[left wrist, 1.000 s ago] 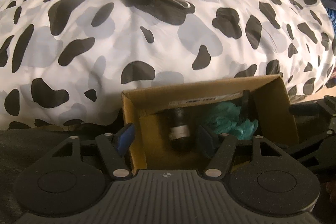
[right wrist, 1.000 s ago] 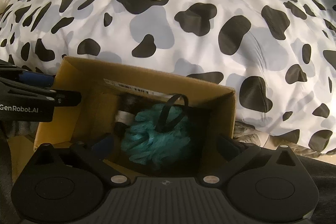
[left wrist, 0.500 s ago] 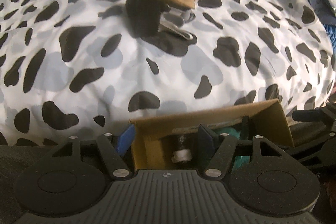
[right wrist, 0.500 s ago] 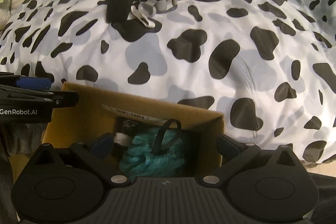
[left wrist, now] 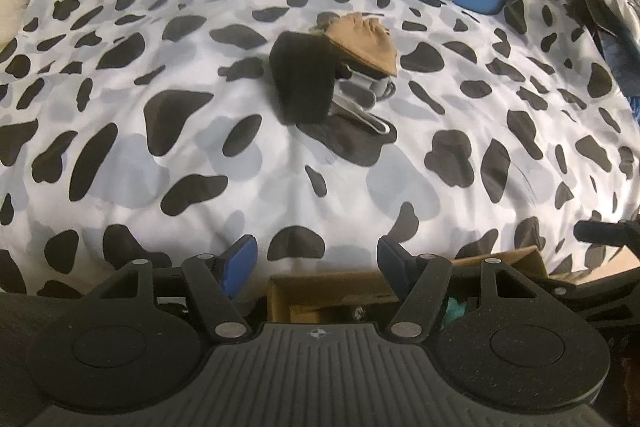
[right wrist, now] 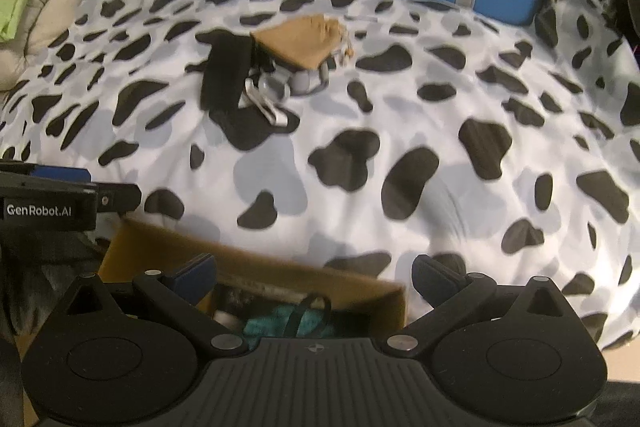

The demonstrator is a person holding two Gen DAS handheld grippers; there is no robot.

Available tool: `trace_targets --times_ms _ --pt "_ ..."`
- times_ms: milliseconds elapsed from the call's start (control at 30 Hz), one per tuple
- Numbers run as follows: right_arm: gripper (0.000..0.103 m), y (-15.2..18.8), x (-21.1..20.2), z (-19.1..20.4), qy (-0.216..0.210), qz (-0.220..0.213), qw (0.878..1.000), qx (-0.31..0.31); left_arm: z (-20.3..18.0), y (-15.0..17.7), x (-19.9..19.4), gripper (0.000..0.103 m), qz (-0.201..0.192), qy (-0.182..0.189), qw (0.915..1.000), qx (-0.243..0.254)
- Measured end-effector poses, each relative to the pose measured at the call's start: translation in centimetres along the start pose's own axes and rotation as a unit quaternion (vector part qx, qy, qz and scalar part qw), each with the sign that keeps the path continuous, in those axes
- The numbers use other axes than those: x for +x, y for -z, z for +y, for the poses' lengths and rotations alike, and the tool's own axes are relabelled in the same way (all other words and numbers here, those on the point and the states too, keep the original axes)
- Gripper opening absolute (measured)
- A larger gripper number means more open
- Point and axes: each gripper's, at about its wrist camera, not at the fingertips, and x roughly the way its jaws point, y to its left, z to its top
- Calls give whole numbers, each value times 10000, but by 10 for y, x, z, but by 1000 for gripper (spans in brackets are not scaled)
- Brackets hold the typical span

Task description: Organize soft objects

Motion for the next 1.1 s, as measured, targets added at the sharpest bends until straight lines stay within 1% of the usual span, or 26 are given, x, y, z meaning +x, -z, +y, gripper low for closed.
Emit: trace_targets --times_ms 200,333,533,733,767,800,933,1000,1033,1100 --pt "103 -9 -4 3 60 -380 9990 -217 -3 -5 -1 66 -73 27 9997 234" --pt "103 -14 -6 6 -12 -596 9975 -388 -2 -12 -4 66 -241 8 9992 323" --pt "103 -21 2 16 -41 -674 9944 -807 3 -26 -4 66 -455 57 9987 241" --pt "102 -29 10 19 -149 -767 9916 -1030 9 -42 6 66 -564 12 9981 238" --pt "101 -30 11 19 -164 -774 9913 -1056 10 -45 9 66 -566 -3 9981 235" --pt "96 -32 13 19 -177 -782 9908 -1089 11 -48 12 67 -563 -18 9981 239" --pt "92 -38 24 21 -196 -785 9888 -1251 15 -58 22 68 -574 -98 9980 248" --pt "88 -42 29 22 -189 -802 9876 -1337 17 -63 26 71 -584 -137 9979 242" --pt "88 -43 31 22 -201 -809 9871 -1369 19 -65 27 72 -591 -138 9979 238" --pt "85 -46 36 24 -215 -822 9857 -1456 20 -70 32 77 -581 -140 9980 227"
